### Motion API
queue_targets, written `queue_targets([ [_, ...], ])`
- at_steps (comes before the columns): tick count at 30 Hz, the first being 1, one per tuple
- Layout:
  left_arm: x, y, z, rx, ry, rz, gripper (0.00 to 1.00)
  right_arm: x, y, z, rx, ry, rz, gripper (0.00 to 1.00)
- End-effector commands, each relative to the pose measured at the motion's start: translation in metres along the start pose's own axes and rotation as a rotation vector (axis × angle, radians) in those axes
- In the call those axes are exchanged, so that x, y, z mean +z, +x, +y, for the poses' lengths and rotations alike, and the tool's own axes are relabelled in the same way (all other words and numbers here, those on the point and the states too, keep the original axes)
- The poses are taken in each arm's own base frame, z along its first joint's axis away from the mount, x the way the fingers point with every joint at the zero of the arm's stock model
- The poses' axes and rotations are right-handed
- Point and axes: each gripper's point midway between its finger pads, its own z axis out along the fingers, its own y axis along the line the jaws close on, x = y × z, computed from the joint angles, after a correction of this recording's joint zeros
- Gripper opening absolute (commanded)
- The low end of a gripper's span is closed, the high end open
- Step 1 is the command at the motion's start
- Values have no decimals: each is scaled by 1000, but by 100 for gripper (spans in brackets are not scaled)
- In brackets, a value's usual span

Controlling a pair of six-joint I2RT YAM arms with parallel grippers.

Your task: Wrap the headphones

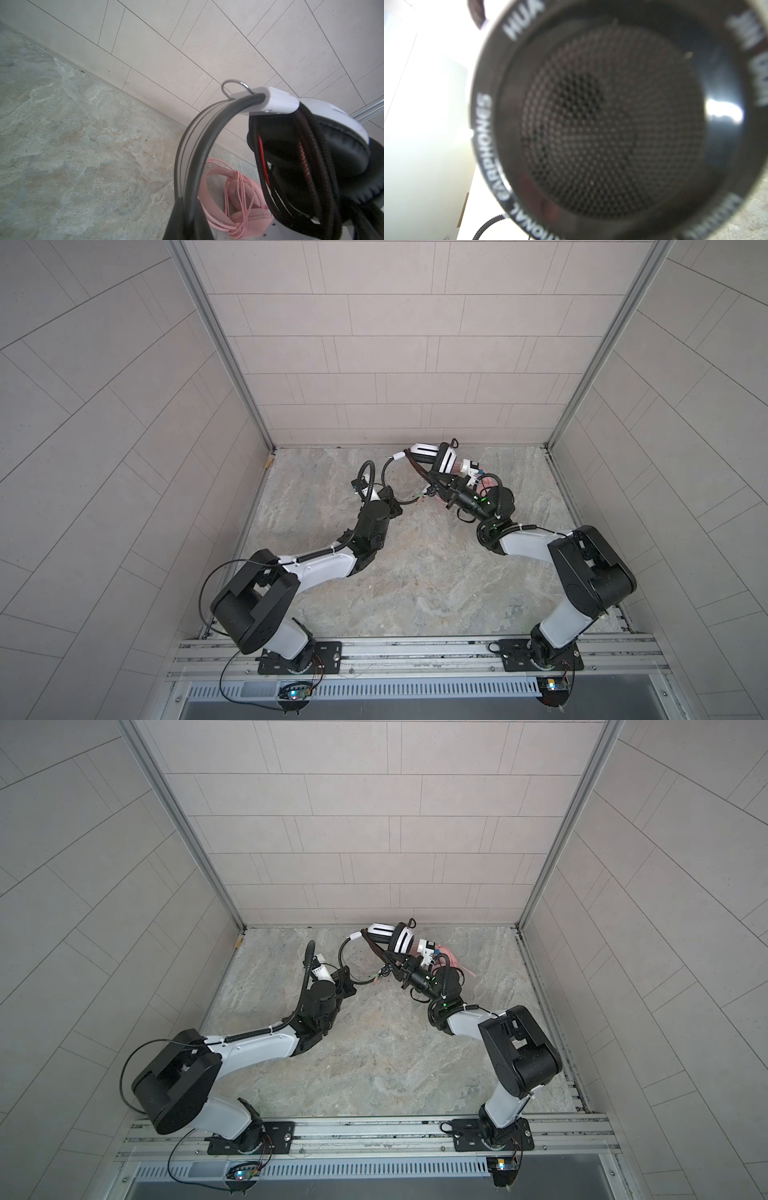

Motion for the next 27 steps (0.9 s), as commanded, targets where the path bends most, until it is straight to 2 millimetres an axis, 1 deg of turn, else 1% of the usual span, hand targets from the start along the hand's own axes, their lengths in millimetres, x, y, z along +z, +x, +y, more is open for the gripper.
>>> queue_targets([
  [1, -10, 71, 20, 170, -5, 233, 0, -12, -38, 101, -75, -301, -157, 6],
  [2, -10, 72, 20, 167, -2, 236, 0, -12, -38, 102, -82, -303, -160, 6],
  [6, -10, 77, 16, 170, 10, 250, 0, -14, -44, 93, -73, -286, -188, 6],
  [8, -9, 82, 16, 166, 18, 262, 0, -14, -51, 84, -63, -270, -216, 6],
  [11, -8, 90, 16, 145, 32, 280, 0, -14, -67, 61, -4, -237, -270, 5],
  [14, -8, 96, 15, 138, 48, 297, 0, -15, -71, 59, -20, -229, -287, 5],
  [17, -11, 97, 12, 139, 56, 308, 0, -24, -73, 66, -96, -231, -335, 5],
  [18, -13, 96, 10, 134, 64, 312, 0, -26, -76, 65, -115, -227, -354, 5],
  [20, -17, 97, 7, 136, 72, 317, 0, -26, -79, 59, -104, -216, -362, 5],
  [23, -23, 104, 4, 139, 82, 333, 0, -24, -84, 50, -86, -203, -376, 5],
  [27, -31, 114, 2, 145, 95, 355, 0, -26, -90, 50, -90, -205, -413, 5],
])
